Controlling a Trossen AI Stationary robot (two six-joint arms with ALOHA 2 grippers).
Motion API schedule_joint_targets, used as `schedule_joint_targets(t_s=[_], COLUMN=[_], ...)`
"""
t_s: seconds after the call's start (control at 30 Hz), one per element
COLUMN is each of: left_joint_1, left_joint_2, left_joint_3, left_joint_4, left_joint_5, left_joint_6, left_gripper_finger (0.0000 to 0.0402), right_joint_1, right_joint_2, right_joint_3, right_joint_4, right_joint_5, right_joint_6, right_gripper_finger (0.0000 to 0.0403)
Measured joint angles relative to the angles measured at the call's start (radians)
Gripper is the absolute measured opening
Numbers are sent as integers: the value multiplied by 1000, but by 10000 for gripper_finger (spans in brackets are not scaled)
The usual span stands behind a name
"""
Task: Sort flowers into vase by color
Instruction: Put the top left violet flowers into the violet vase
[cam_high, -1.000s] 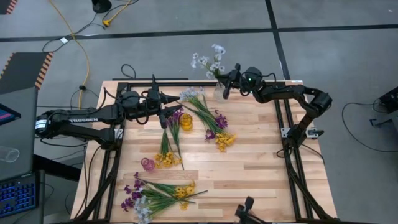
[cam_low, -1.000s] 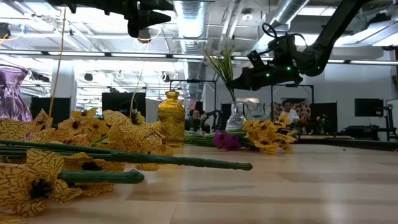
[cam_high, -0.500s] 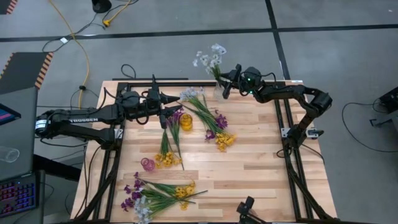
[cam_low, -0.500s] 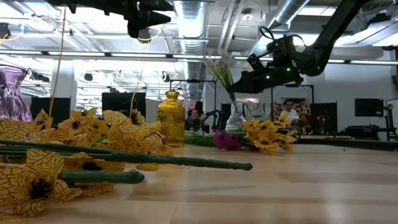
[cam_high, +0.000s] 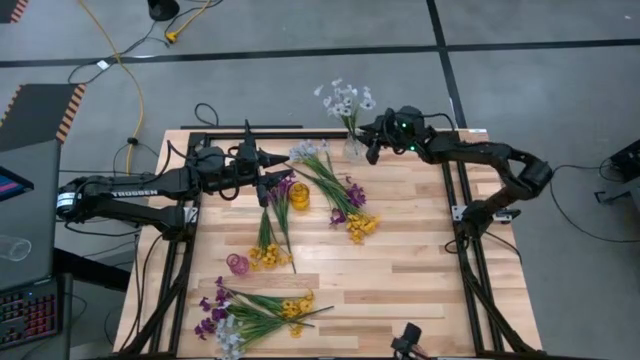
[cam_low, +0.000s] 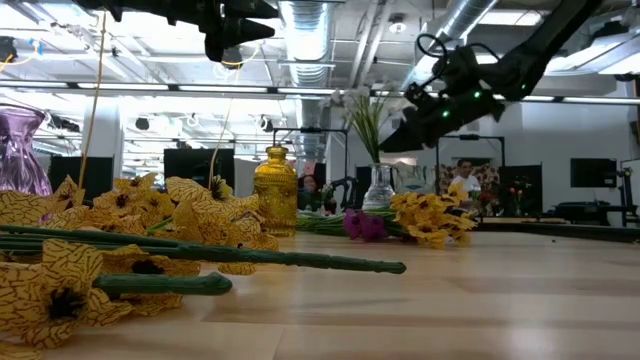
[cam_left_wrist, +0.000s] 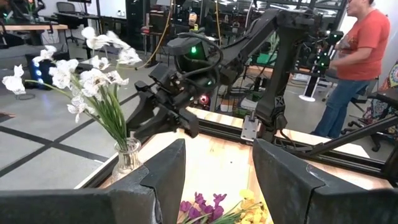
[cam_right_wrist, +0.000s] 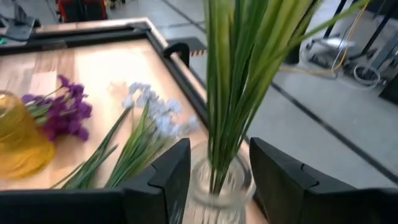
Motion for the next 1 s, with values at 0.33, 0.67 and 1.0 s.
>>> schedule_joint_targets(t_s=[0.33,0.67,1.0], left_joint_1=[0,0,12], left_joint_2=[0,0,0], left_joint_3=[0,0,0], left_joint_4=[-9,-153,-416], left_joint_5=[0,-46,33], left_joint_6=[-57,-221,-419], left_gripper_finger=[174,174,174], right_joint_1=[0,2,2], right_joint_2=[-193,-328,-355], right_joint_3=[0,0,0], right_joint_4=[-237,-391,-450], right_joint_5=[0,0,-3], right_joint_6=[0,35,71], right_gripper_finger=[192,192,192])
